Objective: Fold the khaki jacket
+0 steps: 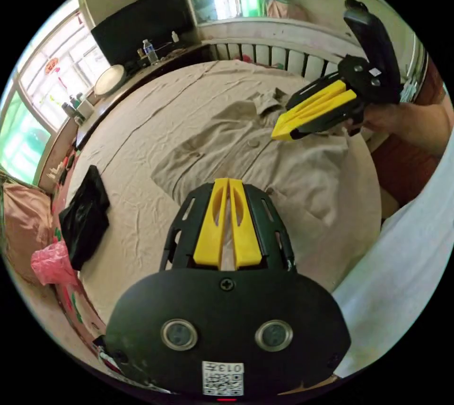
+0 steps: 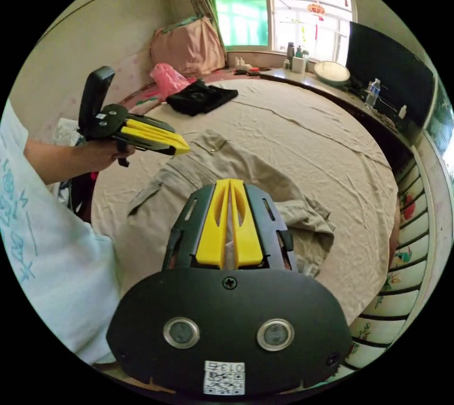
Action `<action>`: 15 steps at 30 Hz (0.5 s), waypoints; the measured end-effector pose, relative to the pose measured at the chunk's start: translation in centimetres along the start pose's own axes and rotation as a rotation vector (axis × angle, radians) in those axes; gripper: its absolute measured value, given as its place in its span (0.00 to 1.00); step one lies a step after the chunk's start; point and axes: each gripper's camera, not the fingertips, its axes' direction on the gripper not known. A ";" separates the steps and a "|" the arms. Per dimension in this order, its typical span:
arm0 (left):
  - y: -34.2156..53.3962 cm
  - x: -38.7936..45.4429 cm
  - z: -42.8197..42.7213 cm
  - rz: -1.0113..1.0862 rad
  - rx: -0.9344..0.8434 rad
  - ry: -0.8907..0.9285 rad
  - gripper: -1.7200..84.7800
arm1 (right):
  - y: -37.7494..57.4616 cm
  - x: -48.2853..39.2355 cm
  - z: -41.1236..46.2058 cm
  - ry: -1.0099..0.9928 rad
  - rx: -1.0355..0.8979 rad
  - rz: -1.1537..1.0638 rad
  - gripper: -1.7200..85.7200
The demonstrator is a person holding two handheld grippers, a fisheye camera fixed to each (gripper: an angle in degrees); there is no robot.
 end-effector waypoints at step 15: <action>2.1 -1.1 -2.3 -0.022 0.017 -0.087 0.02 | 4.3 1.9 -3.2 -0.032 -0.006 0.101 0.02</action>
